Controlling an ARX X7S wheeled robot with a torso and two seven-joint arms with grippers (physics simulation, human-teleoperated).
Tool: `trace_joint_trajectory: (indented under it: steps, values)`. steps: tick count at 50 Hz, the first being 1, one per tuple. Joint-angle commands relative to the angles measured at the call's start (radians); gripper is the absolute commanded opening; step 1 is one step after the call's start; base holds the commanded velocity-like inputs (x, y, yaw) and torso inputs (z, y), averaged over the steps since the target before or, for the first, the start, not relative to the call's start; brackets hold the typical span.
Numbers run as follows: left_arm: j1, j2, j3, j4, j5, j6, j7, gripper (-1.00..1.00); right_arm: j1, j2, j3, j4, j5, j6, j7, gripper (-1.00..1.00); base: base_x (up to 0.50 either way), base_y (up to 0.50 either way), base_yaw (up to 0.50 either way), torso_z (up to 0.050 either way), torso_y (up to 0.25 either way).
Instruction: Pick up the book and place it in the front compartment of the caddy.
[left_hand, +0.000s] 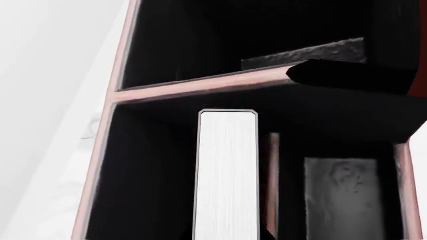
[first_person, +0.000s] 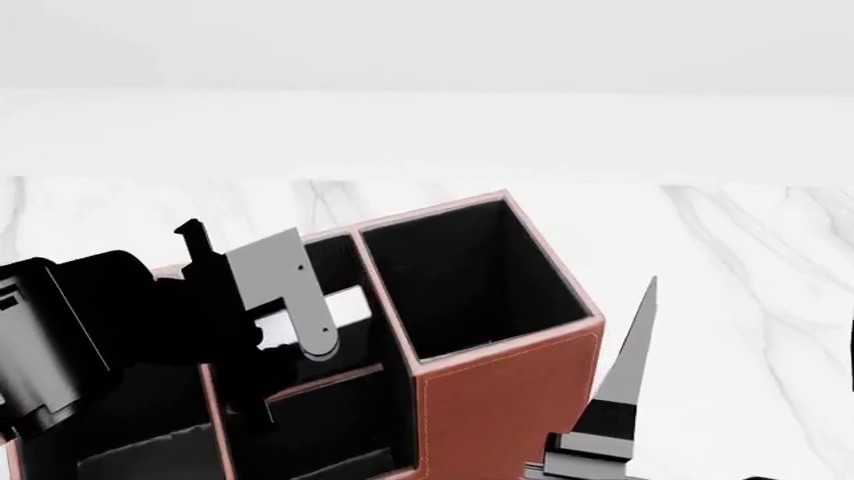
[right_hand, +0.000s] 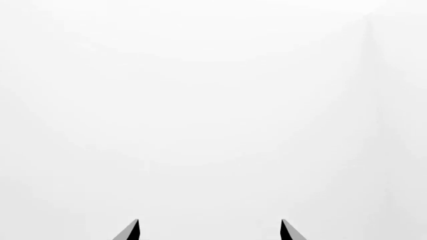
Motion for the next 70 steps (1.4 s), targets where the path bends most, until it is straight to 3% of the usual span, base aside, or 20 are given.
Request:
trace_joint_trajectory:
  steps: [1,20,21,39,46,57,70]
  values:
    - [0.019,0.047,-0.029,-0.12,0.037,0.07,0.017,-1.0,0.006,-0.016,-0.013,0.023,-0.006,0.007,-0.013,1.0,0.0,0.0,0.0,0.0,0.0]
    - [0.038,0.067,-0.037,-0.171,0.041,0.092,0.027,-1.0,0.009,-0.018,-0.015,0.022,-0.005,0.015,-0.016,1.0,0.0,0.0,0.0,0.001,0.002]
    - [0.039,0.06,-0.028,-0.154,0.046,0.085,0.029,1.0,0.009,-0.019,-0.015,0.024,-0.006,0.015,-0.016,1.0,0.0,0.0,0.0,0.0,0.0]
    - [0.024,0.017,-0.032,-0.049,0.027,0.028,0.0,1.0,0.007,-0.017,-0.013,0.013,-0.006,0.018,-0.012,1.0,0.0,0.0,0.0,0.0,0.0]
    - [0.005,-0.062,-0.042,0.156,-0.011,-0.042,-0.066,1.0,0.008,-0.02,-0.012,0.013,-0.006,0.017,-0.013,1.0,0.0,0.0,0.0,0.0,0.0]
    - [0.04,-0.263,-0.21,0.539,-0.209,-0.083,-0.327,1.0,0.02,-0.041,-0.025,0.02,-0.01,0.021,-0.027,1.0,0.0,0.0,0.0,0.0,0.0]
    - [0.194,-0.446,-0.347,0.851,-0.329,0.052,-0.63,1.0,0.037,-0.047,-0.031,-0.011,-0.01,0.049,-0.024,1.0,0.0,0.0,0.0,0.0,0.0]
